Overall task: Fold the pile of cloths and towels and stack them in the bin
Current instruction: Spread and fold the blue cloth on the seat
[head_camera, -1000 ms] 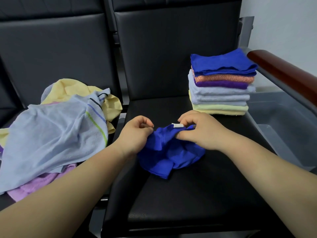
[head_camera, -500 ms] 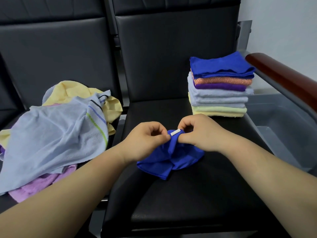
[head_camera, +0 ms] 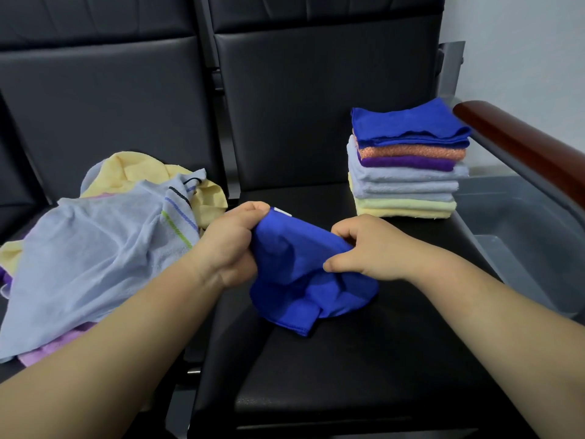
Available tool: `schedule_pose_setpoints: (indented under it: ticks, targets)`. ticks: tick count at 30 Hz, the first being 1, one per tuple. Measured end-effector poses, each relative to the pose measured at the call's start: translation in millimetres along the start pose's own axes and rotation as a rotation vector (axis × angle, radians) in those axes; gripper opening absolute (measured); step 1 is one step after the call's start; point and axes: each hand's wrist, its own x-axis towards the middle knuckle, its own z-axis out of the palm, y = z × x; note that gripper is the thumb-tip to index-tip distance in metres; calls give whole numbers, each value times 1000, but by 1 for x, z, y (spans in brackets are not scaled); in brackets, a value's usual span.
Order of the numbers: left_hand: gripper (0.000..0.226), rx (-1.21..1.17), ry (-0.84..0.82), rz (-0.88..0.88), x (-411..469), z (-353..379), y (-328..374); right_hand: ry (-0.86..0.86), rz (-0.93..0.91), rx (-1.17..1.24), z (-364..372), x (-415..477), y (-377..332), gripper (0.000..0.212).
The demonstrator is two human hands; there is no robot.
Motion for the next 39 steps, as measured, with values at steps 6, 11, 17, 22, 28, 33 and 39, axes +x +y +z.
schedule_pose_setpoints:
  ticks: [6,11,17,22,28,33,39]
  targets:
    - [12,-67,-4,-82,-2,-5,8,-57,2,-15,3,2,-3,21]
    - [11,-138,25,-88,-4,-8,13,-165,21,83,4,1,-5,29]
    - [16,-76,-26,-121,-3,-25,21,-97,21,207,3,0,-3,31]
    - [42,211,-344,-244,2,-46,16,-72,29,173,-2,-1,-1,29]
    - [46,324,-465,-247,7,-60,6,33,-9,134,-10,1,4,32]
    - [26,222,-96,2,18,-57,6,111,57,66,-16,4,12,35]
    - [28,217,121,115,32,-67,1,104,152,-58,-20,5,18,38]
